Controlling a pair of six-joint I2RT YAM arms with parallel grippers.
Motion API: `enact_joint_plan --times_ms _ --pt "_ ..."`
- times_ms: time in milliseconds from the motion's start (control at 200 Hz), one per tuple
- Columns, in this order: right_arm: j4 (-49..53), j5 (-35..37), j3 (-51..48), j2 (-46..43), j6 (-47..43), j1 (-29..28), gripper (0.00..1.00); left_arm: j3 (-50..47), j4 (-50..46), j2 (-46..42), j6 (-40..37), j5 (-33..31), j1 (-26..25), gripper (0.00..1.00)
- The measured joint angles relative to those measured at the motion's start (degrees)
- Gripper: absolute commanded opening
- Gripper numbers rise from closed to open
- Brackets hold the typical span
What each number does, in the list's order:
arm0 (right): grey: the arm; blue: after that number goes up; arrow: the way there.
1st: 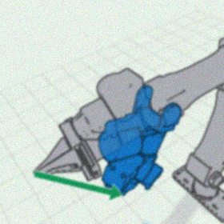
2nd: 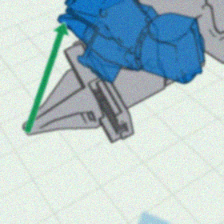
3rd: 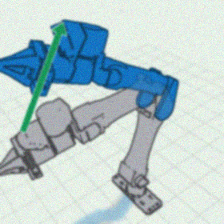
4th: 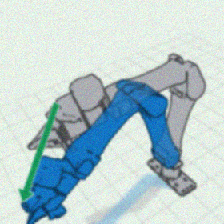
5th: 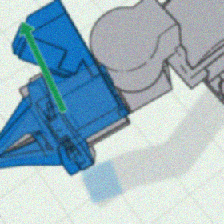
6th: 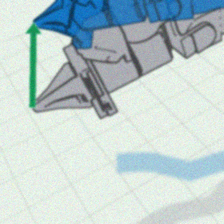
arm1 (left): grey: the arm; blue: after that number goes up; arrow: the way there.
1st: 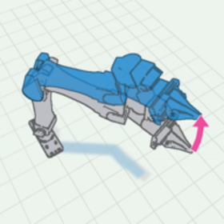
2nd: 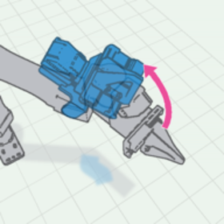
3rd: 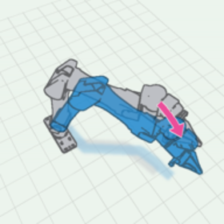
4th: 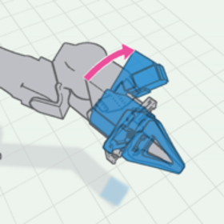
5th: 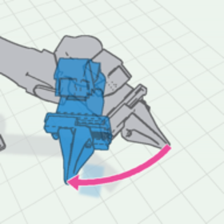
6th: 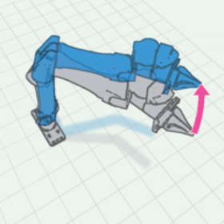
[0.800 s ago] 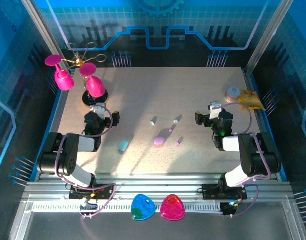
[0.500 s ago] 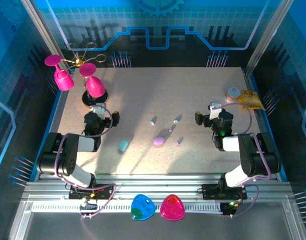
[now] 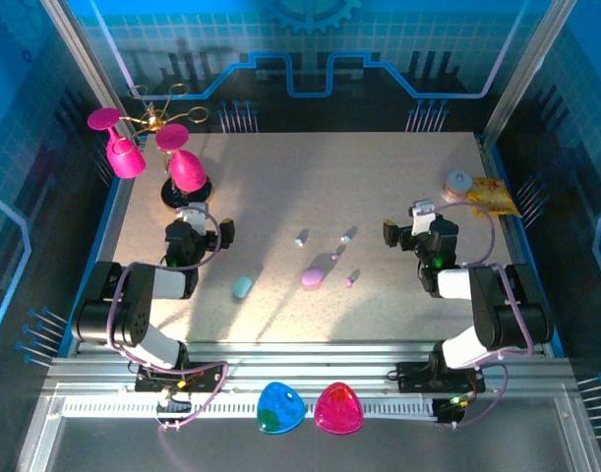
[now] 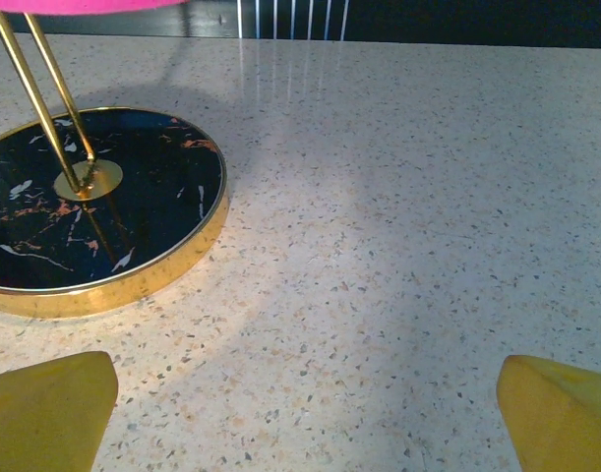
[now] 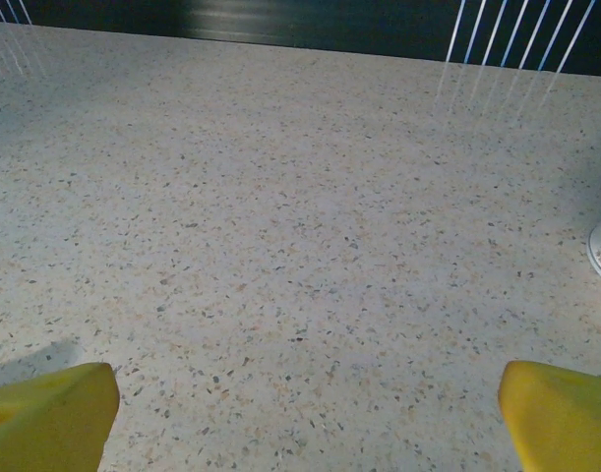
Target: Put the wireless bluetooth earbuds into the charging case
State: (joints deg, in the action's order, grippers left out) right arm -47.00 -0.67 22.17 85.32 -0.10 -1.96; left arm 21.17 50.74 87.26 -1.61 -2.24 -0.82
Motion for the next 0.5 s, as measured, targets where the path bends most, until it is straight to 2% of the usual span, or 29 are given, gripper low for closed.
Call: enact_joint_plan --times_ms 275,500 --pt "14.05 0.13 3.17 -15.65 -0.04 -2.99 1.00 1.64 -13.86 -18.99 -3.96 -2.25 -8.09 0.99" --pt "24.33 -3.98 5.38 -22.29 -0.20 -10.91 1.00 9.35 -36.22 -28.09 -2.34 -4.04 -15.13 0.99"
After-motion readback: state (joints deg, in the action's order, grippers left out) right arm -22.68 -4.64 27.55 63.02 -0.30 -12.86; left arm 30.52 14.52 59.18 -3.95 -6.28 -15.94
